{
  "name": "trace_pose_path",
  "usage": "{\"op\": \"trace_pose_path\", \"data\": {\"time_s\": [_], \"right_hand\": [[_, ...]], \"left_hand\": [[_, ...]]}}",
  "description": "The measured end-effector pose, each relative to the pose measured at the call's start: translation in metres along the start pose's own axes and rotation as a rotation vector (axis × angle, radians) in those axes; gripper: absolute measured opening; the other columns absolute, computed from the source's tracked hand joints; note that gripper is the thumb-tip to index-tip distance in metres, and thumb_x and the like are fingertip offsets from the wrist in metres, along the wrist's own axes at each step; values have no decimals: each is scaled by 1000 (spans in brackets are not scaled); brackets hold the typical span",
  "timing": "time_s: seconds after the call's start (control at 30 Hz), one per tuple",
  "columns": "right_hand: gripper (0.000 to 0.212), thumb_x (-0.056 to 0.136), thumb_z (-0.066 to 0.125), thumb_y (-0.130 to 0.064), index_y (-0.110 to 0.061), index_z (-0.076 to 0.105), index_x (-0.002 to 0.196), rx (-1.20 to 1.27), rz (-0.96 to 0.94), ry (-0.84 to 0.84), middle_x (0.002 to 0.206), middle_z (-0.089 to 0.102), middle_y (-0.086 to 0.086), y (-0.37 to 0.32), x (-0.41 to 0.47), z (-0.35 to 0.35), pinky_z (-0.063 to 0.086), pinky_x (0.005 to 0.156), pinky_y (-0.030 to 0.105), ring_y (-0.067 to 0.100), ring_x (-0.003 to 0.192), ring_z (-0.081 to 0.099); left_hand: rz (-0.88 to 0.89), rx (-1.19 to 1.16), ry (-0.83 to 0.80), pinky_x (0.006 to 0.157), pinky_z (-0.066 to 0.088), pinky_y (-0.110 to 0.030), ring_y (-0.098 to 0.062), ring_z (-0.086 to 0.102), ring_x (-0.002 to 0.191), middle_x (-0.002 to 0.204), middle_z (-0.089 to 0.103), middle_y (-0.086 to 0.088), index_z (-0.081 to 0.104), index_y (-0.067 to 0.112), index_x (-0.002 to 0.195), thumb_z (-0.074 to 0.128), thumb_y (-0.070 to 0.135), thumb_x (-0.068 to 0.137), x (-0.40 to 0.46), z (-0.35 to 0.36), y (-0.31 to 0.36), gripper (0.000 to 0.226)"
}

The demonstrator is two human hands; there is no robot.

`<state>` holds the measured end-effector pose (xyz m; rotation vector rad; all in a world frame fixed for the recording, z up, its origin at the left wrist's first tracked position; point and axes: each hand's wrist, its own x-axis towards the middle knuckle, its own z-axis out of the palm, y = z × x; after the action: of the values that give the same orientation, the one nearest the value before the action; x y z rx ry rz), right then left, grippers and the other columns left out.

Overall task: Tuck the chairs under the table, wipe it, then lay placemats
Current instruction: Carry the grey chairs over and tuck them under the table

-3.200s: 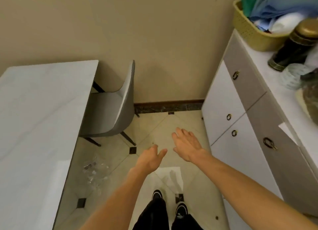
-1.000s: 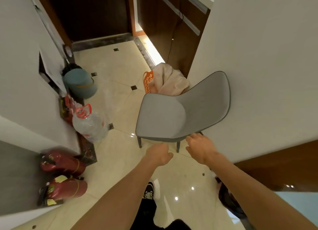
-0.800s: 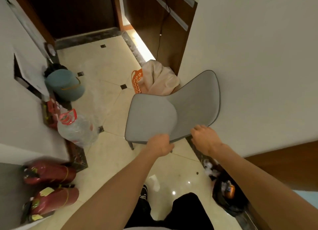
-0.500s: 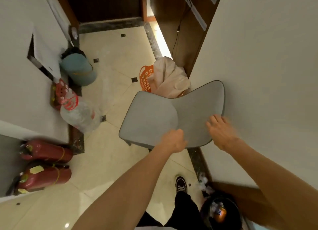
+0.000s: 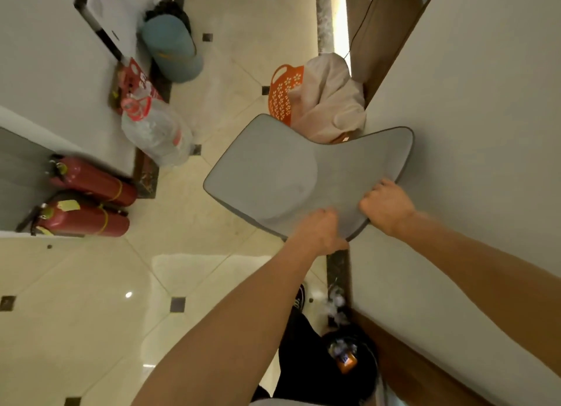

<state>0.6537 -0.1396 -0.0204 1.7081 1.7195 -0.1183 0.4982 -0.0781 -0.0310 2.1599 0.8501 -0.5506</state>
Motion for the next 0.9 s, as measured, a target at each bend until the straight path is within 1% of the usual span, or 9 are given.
{"op": "trace_pose_path", "data": {"time_s": [0.07,0.17,0.3,0.43,0.5,0.63,0.77,0.83,0.9], "right_hand": [[26,87,62,-38,-20,71,104,-2,-76,-6,104,73,2,-18,1,-23,40,96,35,21,99,66],[28,90,59,-45,-21,69,102,77,-151,-3,103,71,2,-57,-2,-57,44,82,33,24,97,67],[16,94,57,-39,-27,68,94,171,-221,73,98,71,-2,-132,11,-101,43,66,31,22,92,68],[34,94,52,-53,-23,68,101,329,-218,106,99,70,2,-198,16,-124,40,68,31,25,95,67],[41,93,49,-57,-20,64,104,375,-200,147,104,68,5,-218,16,-123,37,69,33,27,97,65],[46,91,50,-59,-18,58,111,360,-204,231,106,65,4,-240,5,-103,48,75,35,25,95,63],[40,90,53,-57,-20,58,104,337,-270,343,95,65,1,-279,-14,-97,48,64,33,25,82,66],[38,81,66,-55,-19,62,93,277,-340,378,79,65,0,-305,-21,-101,46,52,30,24,66,66],[39,65,82,-50,-18,63,78,280,-372,423,60,60,-1,-332,-28,-108,41,39,27,22,46,59]], "left_hand": [[-26,-29,26,88,50,-40,-31,55,110,125,53,-13,43,10,133,75,35,81,-11,3,-13,66],[-47,-41,41,84,52,-40,-30,59,104,118,59,-10,50,13,125,74,26,81,-27,2,-32,52],[-129,8,63,73,44,-34,-34,62,103,113,66,-14,60,10,111,60,11,86,-70,-5,-96,26],[-190,154,85,80,45,-36,-34,61,109,118,65,-14,63,12,114,49,7,91,-118,1,-161,28],[-203,190,98,78,43,-35,-34,60,107,116,64,-14,62,11,110,47,8,91,-138,2,-188,24],[-217,216,105,80,47,-38,-35,61,101,110,65,-14,61,11,102,47,10,88,-181,9,-240,19],[-214,238,115,80,49,-39,-35,63,97,105,67,-13,62,12,99,47,11,86,-224,22,-279,20],[-218,245,113,79,50,-39,-34,63,94,102,68,-12,61,15,93,48,12,85,-245,29,-295,16],[-235,254,116,76,48,-38,-34,63,93,101,68,-11,56,16,88,48,11,83,-265,35,-311,11]]}}
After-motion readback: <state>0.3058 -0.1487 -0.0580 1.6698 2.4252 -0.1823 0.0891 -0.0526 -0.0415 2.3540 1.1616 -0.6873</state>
